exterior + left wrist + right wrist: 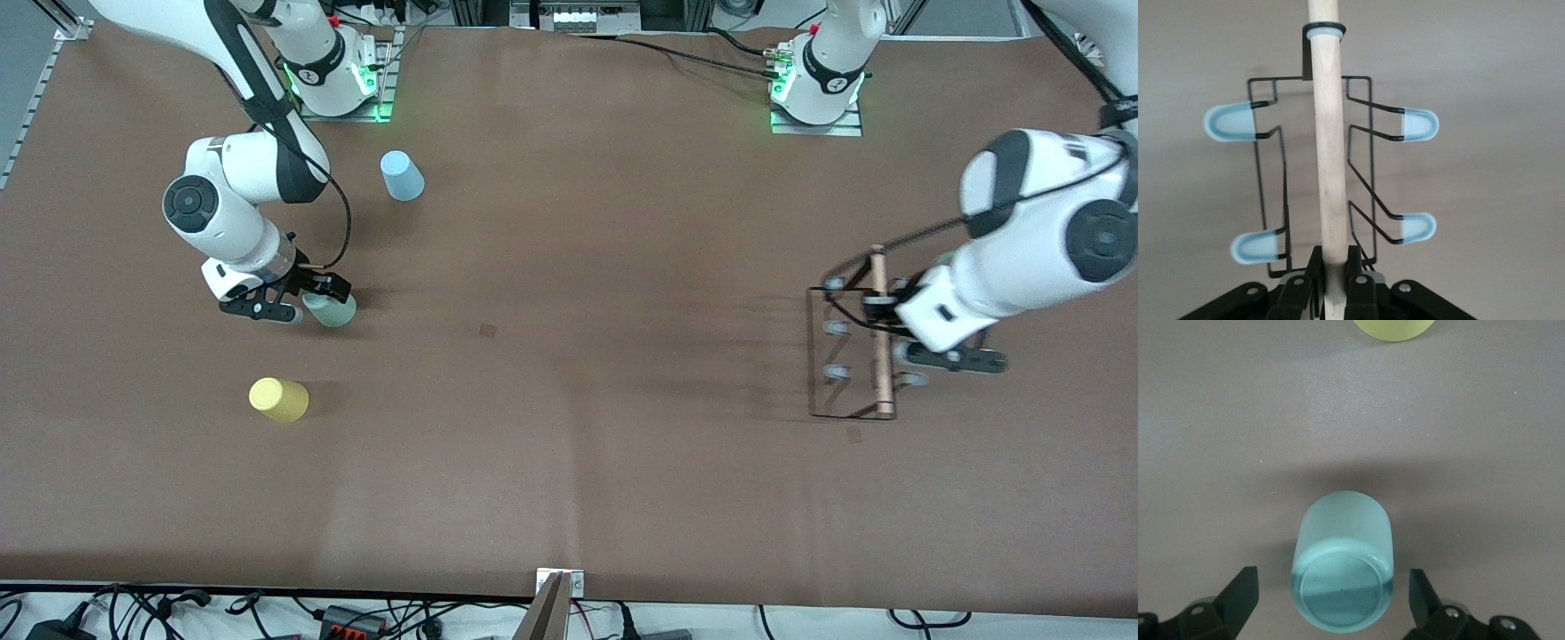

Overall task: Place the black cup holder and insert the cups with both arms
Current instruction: 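Drag the rack to mid-table with the left gripper while the right gripper lifts the cup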

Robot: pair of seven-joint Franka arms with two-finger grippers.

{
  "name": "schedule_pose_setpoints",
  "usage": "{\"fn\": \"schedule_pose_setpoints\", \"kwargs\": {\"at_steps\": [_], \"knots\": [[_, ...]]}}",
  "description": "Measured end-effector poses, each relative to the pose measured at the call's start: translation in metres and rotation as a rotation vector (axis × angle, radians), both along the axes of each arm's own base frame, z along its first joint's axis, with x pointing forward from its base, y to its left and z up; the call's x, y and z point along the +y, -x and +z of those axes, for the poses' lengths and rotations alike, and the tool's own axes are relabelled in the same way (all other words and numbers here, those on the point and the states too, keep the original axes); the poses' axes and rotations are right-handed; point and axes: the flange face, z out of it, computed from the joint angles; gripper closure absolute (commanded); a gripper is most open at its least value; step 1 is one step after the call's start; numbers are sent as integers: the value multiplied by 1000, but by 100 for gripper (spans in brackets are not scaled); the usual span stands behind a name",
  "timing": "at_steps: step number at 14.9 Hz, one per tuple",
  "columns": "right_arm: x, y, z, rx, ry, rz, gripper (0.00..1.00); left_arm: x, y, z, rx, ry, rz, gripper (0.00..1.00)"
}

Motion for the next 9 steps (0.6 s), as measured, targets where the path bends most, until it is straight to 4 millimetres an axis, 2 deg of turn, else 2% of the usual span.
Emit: {"fn": "schedule_pose_setpoints", "kwargs": {"at_steps": [3, 6, 7, 9], "knots": [[-1, 0, -4, 1, 0, -2, 0, -108, 29, -9, 36, 1, 24, 99], [-2, 0, -5, -6, -1, -3, 0, -220, 70, -26, 25, 3, 65, 99], [-2, 0, -5, -9, -1, -4, 0, -251, 84, -32, 14, 14, 83, 99], [-4, -1, -5, -16, -2, -8, 3, -294, 103, -47, 6, 34, 131, 99]]}}
